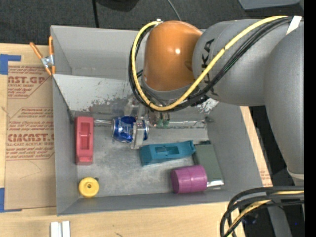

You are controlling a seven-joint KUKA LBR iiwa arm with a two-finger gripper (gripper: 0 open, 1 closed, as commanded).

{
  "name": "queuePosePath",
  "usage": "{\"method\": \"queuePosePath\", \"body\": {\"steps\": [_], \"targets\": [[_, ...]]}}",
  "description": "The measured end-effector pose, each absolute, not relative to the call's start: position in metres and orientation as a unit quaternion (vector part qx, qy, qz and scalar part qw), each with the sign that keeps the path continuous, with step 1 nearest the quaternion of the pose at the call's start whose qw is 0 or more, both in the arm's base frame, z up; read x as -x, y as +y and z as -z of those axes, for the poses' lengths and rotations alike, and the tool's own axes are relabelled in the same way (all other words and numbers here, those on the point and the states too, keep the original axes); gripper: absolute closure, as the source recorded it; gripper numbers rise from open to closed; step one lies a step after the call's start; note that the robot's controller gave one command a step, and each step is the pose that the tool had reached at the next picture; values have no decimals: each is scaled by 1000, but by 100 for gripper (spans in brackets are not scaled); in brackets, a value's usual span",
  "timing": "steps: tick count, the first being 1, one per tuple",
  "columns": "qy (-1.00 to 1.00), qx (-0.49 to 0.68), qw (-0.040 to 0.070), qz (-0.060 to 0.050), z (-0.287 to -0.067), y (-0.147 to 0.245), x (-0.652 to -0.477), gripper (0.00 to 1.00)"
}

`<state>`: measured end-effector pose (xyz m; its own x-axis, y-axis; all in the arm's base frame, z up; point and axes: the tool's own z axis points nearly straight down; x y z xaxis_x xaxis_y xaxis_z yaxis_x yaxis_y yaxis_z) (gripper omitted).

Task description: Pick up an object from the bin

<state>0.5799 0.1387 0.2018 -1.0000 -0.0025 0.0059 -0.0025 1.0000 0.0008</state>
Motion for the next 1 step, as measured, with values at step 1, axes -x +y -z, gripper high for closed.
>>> {"method": "queuePosePath", "body": {"steps": [1], "targets": [[-1000,0,-1,1,-207,138,-581,0]]}}
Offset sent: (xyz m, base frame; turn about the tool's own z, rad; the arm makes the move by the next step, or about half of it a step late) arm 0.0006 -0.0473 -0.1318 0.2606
